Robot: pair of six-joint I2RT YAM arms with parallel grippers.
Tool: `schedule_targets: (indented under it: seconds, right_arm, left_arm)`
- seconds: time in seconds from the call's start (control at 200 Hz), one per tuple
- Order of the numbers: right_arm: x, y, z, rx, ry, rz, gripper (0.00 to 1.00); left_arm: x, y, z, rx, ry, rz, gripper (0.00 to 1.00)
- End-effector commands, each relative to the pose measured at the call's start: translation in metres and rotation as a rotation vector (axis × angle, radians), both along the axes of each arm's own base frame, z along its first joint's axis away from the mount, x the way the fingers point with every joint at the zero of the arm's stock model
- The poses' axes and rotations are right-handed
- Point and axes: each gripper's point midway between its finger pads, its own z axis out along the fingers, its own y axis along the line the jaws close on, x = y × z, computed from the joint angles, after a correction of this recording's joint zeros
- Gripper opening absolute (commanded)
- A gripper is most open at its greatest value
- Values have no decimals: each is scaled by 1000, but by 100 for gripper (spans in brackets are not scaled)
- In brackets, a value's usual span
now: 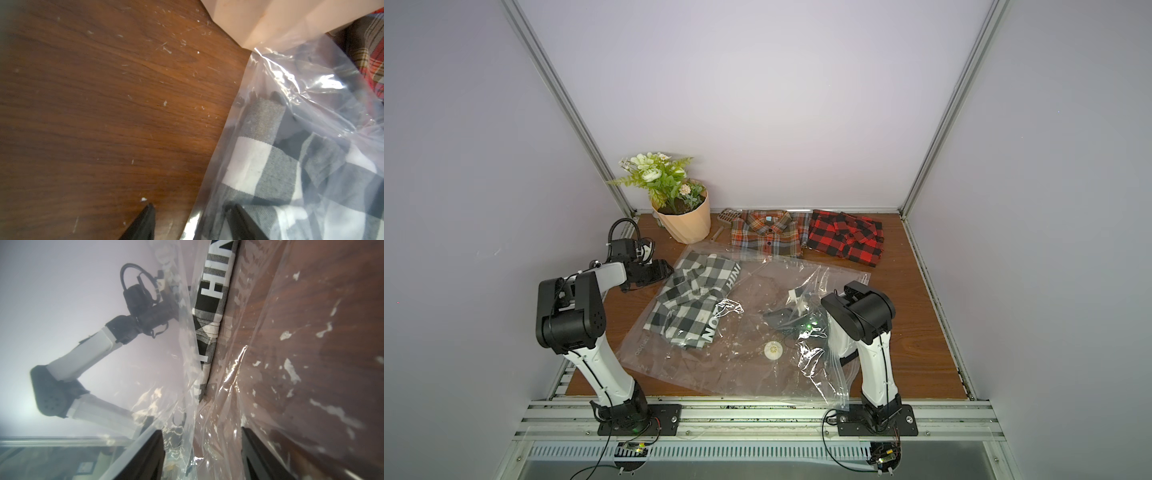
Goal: Take the shirt out of the vacuum bag
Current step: Take out the shirt from the vacuum bag.
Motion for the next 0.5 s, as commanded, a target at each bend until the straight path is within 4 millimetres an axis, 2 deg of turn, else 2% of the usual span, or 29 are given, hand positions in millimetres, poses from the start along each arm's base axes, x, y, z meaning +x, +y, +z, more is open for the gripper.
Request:
schedule_targets:
  seconds: [0.0, 0.15, 0.31, 0.4, 0.495]
  right_arm:
    - [-12, -8, -34, -108, 55, -6, 64]
    - [-11, -7, -32, -109, 48, -6, 64]
    - [-11, -6, -30, -104, 43, 1, 64]
    - [-11, -6, -30, -102, 42, 2, 64]
    - [-10, -5, -28, -96, 37, 3, 64]
  left_arm:
    - [-7, -14, -7, -63, 33, -64, 60]
    - [-17, -35, -12, -185, 68, -119, 59]
    - [-31, -36, -24, -191, 109, -109, 56]
    - [-34, -38, -26, -205, 114, -111, 51]
    - [-34, -37, -24, -203, 115, -106, 40]
